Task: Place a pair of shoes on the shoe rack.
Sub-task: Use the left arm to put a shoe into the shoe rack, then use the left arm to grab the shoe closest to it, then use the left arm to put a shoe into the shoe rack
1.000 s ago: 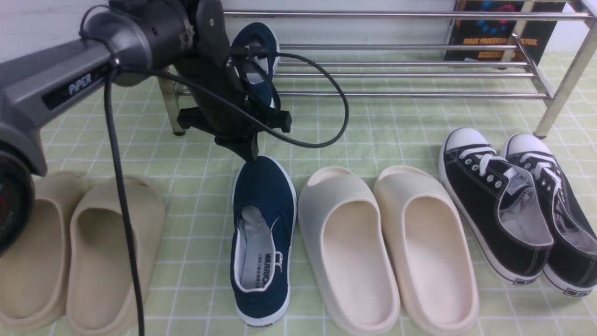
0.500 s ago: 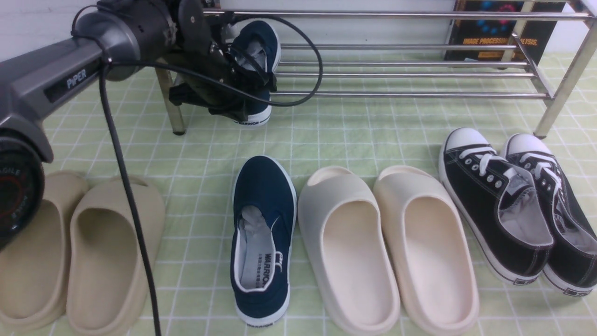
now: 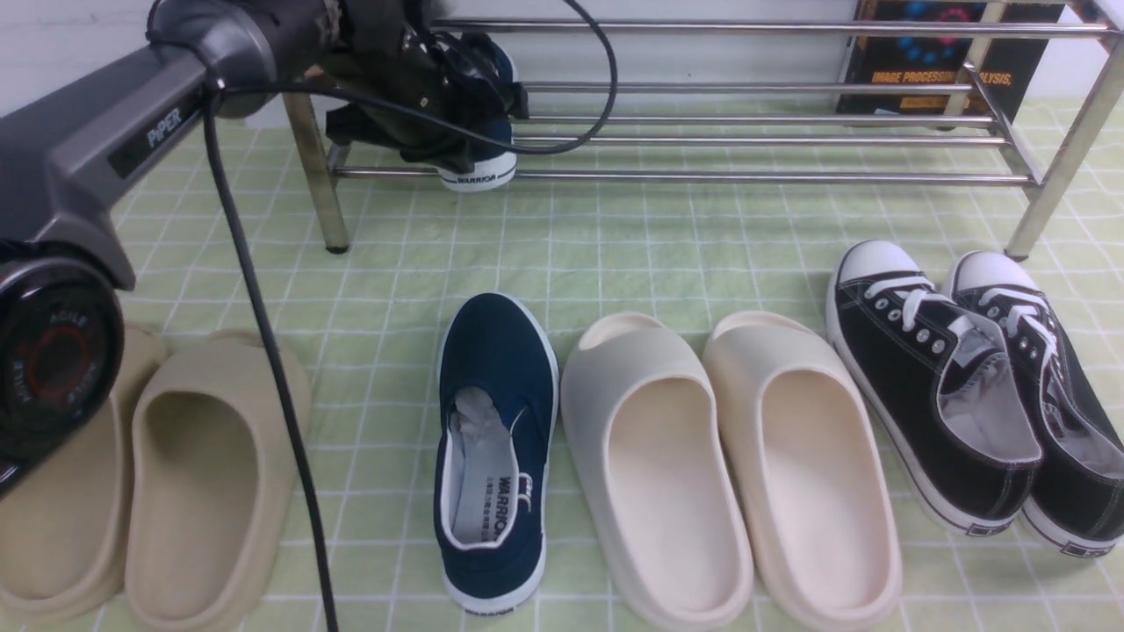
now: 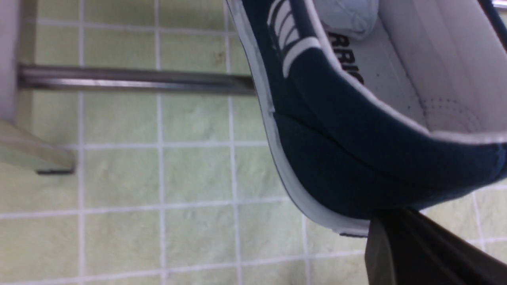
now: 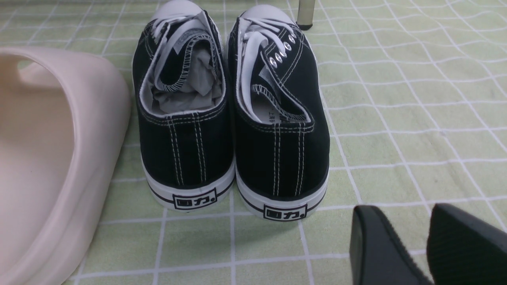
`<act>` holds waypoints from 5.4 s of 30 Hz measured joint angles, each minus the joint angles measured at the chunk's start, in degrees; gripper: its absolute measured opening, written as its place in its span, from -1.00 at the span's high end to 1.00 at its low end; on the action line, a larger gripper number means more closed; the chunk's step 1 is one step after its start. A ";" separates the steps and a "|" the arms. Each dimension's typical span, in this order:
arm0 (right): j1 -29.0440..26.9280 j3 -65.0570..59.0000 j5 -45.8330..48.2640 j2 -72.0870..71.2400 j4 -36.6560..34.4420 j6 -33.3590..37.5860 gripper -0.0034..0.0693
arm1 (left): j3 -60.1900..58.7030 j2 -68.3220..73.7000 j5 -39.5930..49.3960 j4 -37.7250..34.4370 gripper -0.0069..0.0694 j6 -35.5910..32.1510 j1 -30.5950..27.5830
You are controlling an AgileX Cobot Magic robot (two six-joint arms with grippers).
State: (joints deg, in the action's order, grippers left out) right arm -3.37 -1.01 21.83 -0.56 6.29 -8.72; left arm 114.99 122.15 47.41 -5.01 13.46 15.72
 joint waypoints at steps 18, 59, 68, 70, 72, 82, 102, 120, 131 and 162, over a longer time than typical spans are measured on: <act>0.00 0.00 0.00 0.00 0.00 0.00 0.25 | 0.45 -0.06 4.51 9.82 0.85 1.75 -0.38; 0.00 0.00 0.00 0.00 0.00 0.00 0.25 | -56.72 -36.81 2.64 5.01 0.34 13.61 17.53; 0.00 0.00 0.00 0.00 0.00 0.00 0.25 | -56.72 -28.86 -3.82 4.50 -0.34 17.94 15.46; 0.00 0.00 0.00 0.00 0.00 0.00 0.25 | -56.72 -27.31 -4.67 4.39 -0.28 18.01 15.46; 0.00 0.00 0.00 0.00 0.00 0.00 0.25 | -56.72 -26.29 -5.33 4.23 -0.16 18.01 15.46; 0.00 0.00 0.00 0.00 0.00 -0.14 0.25 | -50.58 -29.25 0.59 5.01 0.84 15.51 15.46; 0.00 0.00 0.00 0.00 0.00 -0.14 0.25 | -6.64 -5.86 14.83 -0.75 0.83 7.96 6.95; 0.00 0.00 0.00 0.00 0.00 -0.13 0.25 | 20.21 12.54 7.49 0.66 0.83 7.98 5.98; 0.00 0.00 0.00 0.00 0.00 -0.01 0.25 | 21.35 14.04 1.36 1.39 0.83 9.92 4.12; 0.00 0.00 0.00 0.00 0.00 0.03 0.25 | 25.06 6.77 23.38 3.39 0.62 3.75 6.01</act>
State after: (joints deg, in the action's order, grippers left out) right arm -3.37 -1.01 21.83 -0.56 6.29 -8.69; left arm 140.04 128.92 70.80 -1.62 17.21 21.73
